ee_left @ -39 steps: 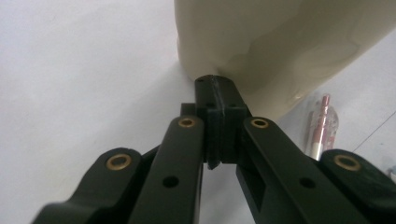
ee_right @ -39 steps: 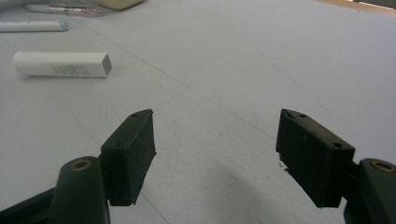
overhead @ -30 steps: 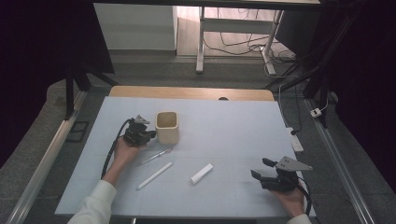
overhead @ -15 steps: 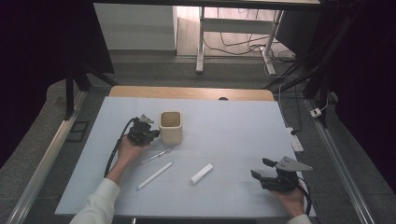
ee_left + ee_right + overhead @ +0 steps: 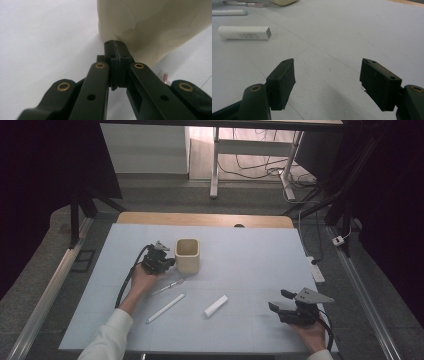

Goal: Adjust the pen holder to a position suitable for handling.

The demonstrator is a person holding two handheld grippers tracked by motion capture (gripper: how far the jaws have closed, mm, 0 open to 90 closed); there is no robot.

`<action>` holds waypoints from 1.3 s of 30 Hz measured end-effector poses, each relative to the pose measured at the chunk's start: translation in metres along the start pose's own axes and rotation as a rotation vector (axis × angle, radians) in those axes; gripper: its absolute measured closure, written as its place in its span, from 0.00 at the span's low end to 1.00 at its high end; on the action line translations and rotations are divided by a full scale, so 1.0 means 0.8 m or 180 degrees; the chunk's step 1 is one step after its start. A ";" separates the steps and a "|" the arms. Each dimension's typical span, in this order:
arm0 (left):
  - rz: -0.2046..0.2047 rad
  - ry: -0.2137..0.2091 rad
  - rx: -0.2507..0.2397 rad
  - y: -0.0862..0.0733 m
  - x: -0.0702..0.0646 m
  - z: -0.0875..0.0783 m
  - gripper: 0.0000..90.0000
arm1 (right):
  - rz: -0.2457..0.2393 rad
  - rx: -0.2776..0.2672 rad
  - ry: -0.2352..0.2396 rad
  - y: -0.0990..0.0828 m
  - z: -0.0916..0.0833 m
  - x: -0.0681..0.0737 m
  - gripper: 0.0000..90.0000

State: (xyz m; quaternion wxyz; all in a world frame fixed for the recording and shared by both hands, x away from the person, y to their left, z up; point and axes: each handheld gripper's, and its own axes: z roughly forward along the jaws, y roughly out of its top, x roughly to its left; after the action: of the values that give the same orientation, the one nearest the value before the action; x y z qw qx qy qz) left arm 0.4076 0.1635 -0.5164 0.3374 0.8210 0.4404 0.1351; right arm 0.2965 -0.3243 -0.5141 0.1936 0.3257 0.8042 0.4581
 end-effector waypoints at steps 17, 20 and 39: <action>0.0126 -0.0088 0.0014 0.025 -0.020 0.022 0.98 | 0.0006 0.0033 -0.0005 -0.002 0.001 -0.001 0.31; 0.0154 -0.0104 0.0010 0.030 -0.025 0.026 0.98 | 0.0007 0.0052 -0.0018 -0.002 0.002 -0.002 0.31; 0.0337 -0.0222 0.0009 0.053 -0.051 0.047 0.98 | 0.0016 0.0069 -0.0010 -0.004 0.003 -0.002 0.31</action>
State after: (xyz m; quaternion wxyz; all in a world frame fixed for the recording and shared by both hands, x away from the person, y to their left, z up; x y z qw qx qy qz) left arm 0.4304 0.0978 -0.5126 0.3438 0.8478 0.3845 0.1235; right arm 0.2981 -0.3256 -0.5180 0.1902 0.3304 0.8079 0.4493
